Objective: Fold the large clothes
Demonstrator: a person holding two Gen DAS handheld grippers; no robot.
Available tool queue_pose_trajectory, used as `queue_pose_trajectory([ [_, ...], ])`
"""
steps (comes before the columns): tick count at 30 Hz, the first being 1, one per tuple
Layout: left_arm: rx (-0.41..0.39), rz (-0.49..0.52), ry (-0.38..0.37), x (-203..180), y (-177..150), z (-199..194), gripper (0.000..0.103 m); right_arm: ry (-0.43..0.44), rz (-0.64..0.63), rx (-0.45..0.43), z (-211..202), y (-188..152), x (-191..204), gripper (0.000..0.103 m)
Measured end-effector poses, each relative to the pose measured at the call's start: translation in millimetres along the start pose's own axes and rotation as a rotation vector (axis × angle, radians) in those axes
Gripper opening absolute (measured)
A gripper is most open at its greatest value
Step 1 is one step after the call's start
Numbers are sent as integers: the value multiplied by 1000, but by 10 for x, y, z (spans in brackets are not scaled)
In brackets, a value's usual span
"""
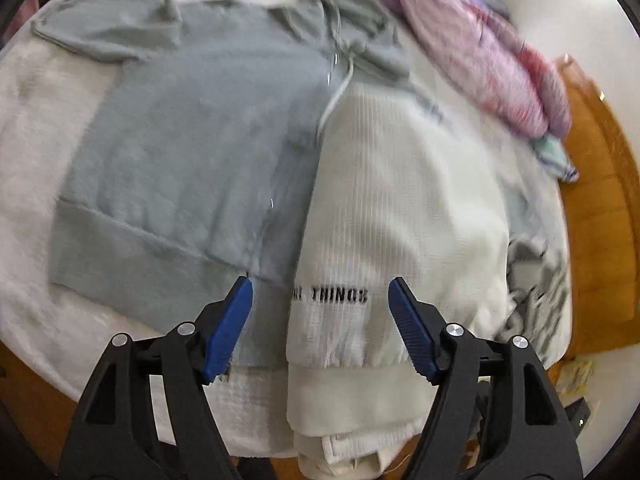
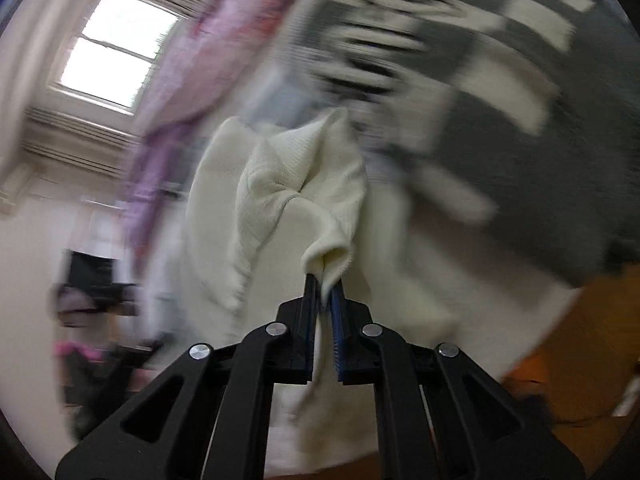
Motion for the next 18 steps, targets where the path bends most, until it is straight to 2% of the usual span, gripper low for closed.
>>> queue_pose_trajectory([
  [1, 29, 0, -1, -1, -49, 100, 75, -11, 40, 34, 93, -5, -109, 2],
  [3, 75, 1, 17, -10, -175, 261, 76, -15, 40, 88, 219, 4, -162, 3],
  [4, 95, 3, 27, 0, -233, 324, 76, -14, 43, 94, 224, 15, -157, 5],
  [7, 108, -93, -6, 158, -355, 378, 82, -6, 30, 80, 156, 52, -122, 9],
  [9, 108, -140, -17, 261, -436, 391, 83, 4, 33, 77, 97, 49, -140, 19],
  [11, 122, -150, -36, 290, -521, 406, 83, -9, 51, 66, 59, 23, -214, 46],
  [14, 138, -183, -69, 325, -638, 431, 83, 37, 81, 62, -13, -52, -277, 55],
  [18, 216, -227, -133, 342, -864, 498, 83, 66, 82, 84, -9, -199, -257, 61],
])
Point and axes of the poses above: each gripper's, at about its wrist camera, not at the fingertips, and z roughly the way its jaws point, x to its left, y to its top, the point moved 2 cm from there along z, roughly the way its jaws point, and after that the axes turned 1 degree about -z, right-handed, at the moved point
